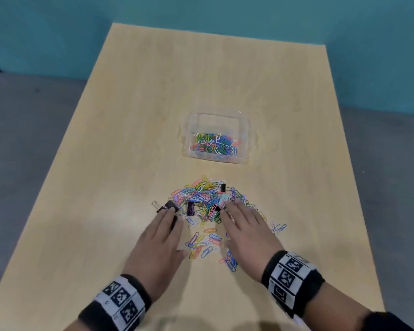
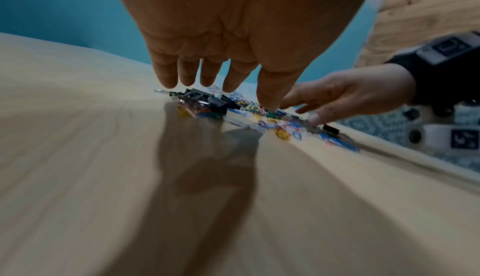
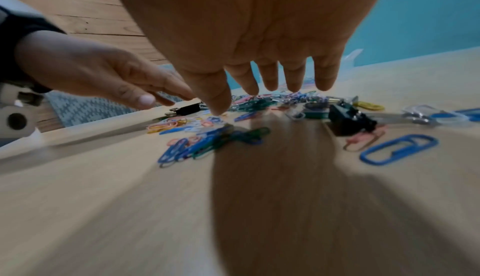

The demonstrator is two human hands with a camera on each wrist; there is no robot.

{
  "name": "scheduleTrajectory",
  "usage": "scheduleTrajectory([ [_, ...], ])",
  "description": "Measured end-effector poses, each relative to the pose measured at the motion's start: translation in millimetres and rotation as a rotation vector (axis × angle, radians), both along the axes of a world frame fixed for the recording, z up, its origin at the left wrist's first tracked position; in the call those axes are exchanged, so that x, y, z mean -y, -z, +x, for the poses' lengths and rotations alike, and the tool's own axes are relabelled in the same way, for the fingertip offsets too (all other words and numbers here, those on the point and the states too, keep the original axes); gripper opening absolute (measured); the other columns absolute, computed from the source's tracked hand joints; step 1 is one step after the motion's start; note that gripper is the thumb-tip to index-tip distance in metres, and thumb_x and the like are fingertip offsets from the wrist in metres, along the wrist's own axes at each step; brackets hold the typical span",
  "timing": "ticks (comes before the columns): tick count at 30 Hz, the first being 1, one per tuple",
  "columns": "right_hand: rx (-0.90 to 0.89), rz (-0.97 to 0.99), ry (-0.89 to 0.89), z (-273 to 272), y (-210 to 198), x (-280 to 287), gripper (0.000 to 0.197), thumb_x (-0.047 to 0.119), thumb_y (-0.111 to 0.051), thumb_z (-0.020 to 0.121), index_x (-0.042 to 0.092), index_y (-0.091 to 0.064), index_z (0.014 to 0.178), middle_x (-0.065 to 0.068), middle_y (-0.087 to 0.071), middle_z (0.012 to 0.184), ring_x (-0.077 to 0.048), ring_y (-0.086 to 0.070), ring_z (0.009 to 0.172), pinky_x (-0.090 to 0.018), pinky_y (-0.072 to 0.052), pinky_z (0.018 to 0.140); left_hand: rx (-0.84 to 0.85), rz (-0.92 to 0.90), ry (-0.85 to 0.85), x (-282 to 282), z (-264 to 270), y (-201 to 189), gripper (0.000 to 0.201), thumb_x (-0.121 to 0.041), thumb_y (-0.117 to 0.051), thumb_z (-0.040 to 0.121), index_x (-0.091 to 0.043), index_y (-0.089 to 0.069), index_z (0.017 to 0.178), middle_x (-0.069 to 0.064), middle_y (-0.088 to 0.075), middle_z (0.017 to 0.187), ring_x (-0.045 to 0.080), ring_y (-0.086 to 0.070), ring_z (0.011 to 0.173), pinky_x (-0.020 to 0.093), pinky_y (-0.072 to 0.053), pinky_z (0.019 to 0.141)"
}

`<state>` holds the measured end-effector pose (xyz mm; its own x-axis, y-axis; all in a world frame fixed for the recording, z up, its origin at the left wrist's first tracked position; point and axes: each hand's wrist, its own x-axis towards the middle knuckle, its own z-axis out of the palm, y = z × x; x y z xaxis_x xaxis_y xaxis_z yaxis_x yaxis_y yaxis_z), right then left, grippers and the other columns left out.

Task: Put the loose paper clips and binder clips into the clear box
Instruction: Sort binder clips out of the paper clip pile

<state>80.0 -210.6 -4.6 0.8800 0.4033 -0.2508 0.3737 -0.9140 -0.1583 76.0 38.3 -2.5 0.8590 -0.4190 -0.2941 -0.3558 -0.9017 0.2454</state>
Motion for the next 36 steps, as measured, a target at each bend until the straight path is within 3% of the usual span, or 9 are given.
scheduleTrajectory([
  [3, 0.001, -0.025, 0.037, 2.1, 2.6, -5.3, 0.075, 0.042, -0.062, 0.083, 0.008, -0.034, 0.143, -0.013, -0.034, 0.150, -0.036, -0.029, 0.139, -0.053, -0.034, 0.106, 0.009, 0.064, 0.082, 3.5, -6.9, 6.3, 0.073, -0.052, -0.034, 0.088, -0.001, -0.037, 0.140, 0.019, -0.030, 0.150, 0.033, -0.023, 0.140, 0.043, -0.025, 0.107],
  [7, -0.075, -0.080, 0.043, -0.1, 6.6, -12.8, 0.077, 0.051, -0.050, 0.089, 0.013, -0.020, 0.149, -0.011, -0.021, 0.156, -0.037, -0.017, 0.143, -0.059, -0.028, 0.106, -0.004, 0.144, 0.115, 10.2, -8.7, 7.8, 0.073, -0.057, -0.032, 0.086, -0.004, -0.047, 0.134, 0.017, -0.038, 0.146, 0.035, -0.028, 0.138, 0.047, -0.024, 0.105],
  [12, -0.099, -0.065, 0.027, -21.0, -4.7, -17.2, 0.067, 0.048, -0.051, 0.087, 0.019, -0.029, 0.143, -0.012, -0.028, 0.153, -0.039, -0.028, 0.138, -0.059, -0.035, 0.102, 0.030, 0.098, 0.073, 21.3, -12.5, -2.1, 0.067, -0.052, -0.030, 0.086, -0.006, -0.052, 0.130, 0.017, -0.045, 0.141, 0.036, -0.036, 0.134, 0.049, -0.031, 0.106],
  [14, -0.057, -0.029, 0.044, -12.5, -11.0, -21.5, 0.061, 0.042, -0.049, 0.090, 0.015, -0.031, 0.141, -0.012, -0.029, 0.152, -0.037, -0.027, 0.138, -0.057, -0.033, 0.104, 0.067, 0.072, 0.055, 34.4, -0.9, -5.8, 0.065, -0.049, -0.031, 0.089, -0.005, -0.045, 0.135, 0.018, -0.040, 0.145, 0.035, -0.034, 0.135, 0.048, -0.034, 0.107],
  [19, -0.006, 0.010, 0.023, 41.7, -12.8, -42.7, 0.060, 0.023, -0.042, 0.093, 0.010, -0.022, 0.148, -0.012, -0.015, 0.158, -0.033, -0.012, 0.144, -0.050, -0.022, 0.113, 0.055, 0.134, -0.049, 57.6, 44.9, -1.0, 0.067, -0.042, -0.032, 0.096, -0.007, -0.008, 0.148, 0.015, -0.004, 0.157, 0.031, -0.004, 0.144, 0.043, -0.012, 0.116],
  [26, -0.110, -0.106, -0.009, 40.9, 10.1, -35.3, 0.065, 0.046, -0.033, 0.098, 0.024, -0.002, 0.151, -0.002, 0.004, 0.160, -0.030, 0.009, 0.145, -0.053, -0.012, 0.114, 0.001, 0.232, 0.017, 33.9, 40.7, 9.8, 0.074, -0.053, -0.025, 0.095, -0.011, 0.002, 0.149, 0.008, 0.007, 0.158, 0.025, 0.005, 0.145, 0.041, -0.004, 0.117],
  [30, -0.087, 0.003, 0.030, 17.0, -3.2, -24.2, 0.066, 0.040, -0.046, 0.094, 0.021, -0.015, 0.149, -0.006, -0.010, 0.159, -0.030, -0.005, 0.145, -0.048, -0.018, 0.115, 0.025, 0.221, 0.036, 23.7, 31.0, 3.1, 0.072, -0.051, -0.028, 0.096, -0.010, -0.002, 0.149, 0.009, 0.002, 0.158, 0.025, 0.004, 0.145, 0.040, -0.002, 0.117],
  [34, 0.061, 0.102, 0.146, -9.7, -3.5, -11.4, 0.047, 0.018, -0.053, 0.086, 0.009, -0.047, 0.132, -0.013, -0.047, 0.134, -0.035, -0.042, 0.127, -0.043, -0.042, 0.101, 0.079, 0.101, 0.003, 36.5, 27.9, -5.5, 0.069, -0.045, -0.035, 0.096, -0.007, -0.009, 0.148, 0.013, -0.008, 0.157, 0.029, -0.004, 0.144, 0.040, -0.006, 0.116],
  [36, 0.038, 0.076, 0.083, -23.1, 2.4, -8.1, 0.046, 0.018, -0.047, 0.086, 0.006, -0.048, 0.131, -0.015, -0.047, 0.135, -0.036, -0.042, 0.128, -0.045, -0.041, 0.102, 0.112, 0.092, 0.066, 46.7, 22.2, -5.4, 0.068, -0.045, -0.035, 0.096, -0.007, -0.011, 0.148, 0.014, -0.010, 0.157, 0.030, -0.006, 0.144, 0.042, -0.009, 0.116],
])
